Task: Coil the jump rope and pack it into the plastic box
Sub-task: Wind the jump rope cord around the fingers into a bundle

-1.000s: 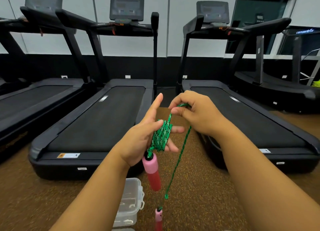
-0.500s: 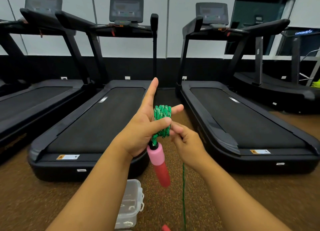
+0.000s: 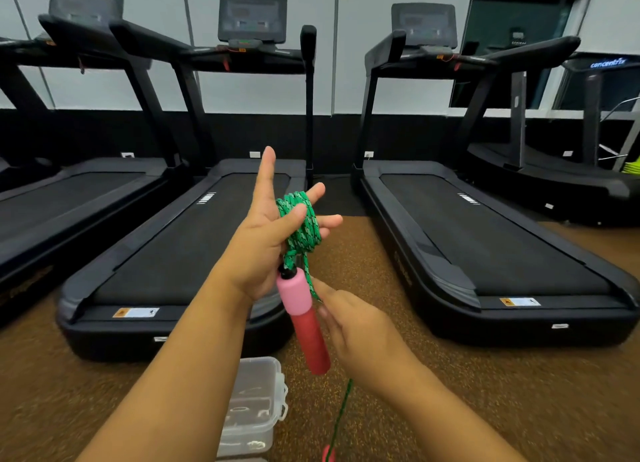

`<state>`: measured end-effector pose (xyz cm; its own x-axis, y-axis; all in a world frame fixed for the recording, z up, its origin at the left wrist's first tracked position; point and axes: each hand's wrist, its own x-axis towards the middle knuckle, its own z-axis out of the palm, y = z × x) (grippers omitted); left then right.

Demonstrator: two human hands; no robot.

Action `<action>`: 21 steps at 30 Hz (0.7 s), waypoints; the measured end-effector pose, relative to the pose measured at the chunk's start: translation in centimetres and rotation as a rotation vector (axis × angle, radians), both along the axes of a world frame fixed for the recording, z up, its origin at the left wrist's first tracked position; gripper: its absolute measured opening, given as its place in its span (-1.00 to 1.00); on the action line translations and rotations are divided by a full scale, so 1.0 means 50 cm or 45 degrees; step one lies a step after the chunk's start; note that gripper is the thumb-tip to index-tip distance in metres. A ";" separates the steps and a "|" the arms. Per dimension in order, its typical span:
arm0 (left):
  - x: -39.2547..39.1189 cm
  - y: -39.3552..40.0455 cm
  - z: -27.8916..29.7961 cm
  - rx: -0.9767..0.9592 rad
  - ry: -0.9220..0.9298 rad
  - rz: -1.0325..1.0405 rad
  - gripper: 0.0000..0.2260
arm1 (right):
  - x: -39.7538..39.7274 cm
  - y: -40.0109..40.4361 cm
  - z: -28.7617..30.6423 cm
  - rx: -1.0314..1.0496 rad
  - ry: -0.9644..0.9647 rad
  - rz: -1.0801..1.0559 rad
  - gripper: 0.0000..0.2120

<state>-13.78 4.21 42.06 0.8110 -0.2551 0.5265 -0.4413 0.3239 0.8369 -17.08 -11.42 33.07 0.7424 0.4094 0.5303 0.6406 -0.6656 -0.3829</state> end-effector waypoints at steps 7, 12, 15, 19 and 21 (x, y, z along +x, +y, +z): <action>-0.002 0.003 -0.008 -0.071 0.071 -0.060 -0.45 | -0.022 -0.003 0.039 -0.139 -0.372 -0.084 -0.70; 0.004 0.005 -0.032 0.055 0.107 -0.127 -0.55 | -0.033 -0.008 0.098 -0.277 -0.539 -0.117 -0.76; -0.006 -0.005 -0.037 0.123 0.187 -0.125 -0.59 | -0.028 -0.014 0.142 -0.336 -0.582 -0.120 -0.71; -0.016 -0.017 -0.050 0.215 0.178 -0.126 -0.57 | 0.001 -0.024 0.188 -0.397 -0.634 -0.145 -0.80; -0.019 -0.020 -0.055 0.195 0.225 -0.186 -0.58 | 0.019 -0.030 0.207 -0.343 -0.559 -0.102 -0.82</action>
<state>-14.72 3.20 39.32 0.8355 -0.4420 0.3265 -0.2420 0.2375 0.9408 -16.14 -12.93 43.43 0.5086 0.5250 0.6824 0.6453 -0.7572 0.1016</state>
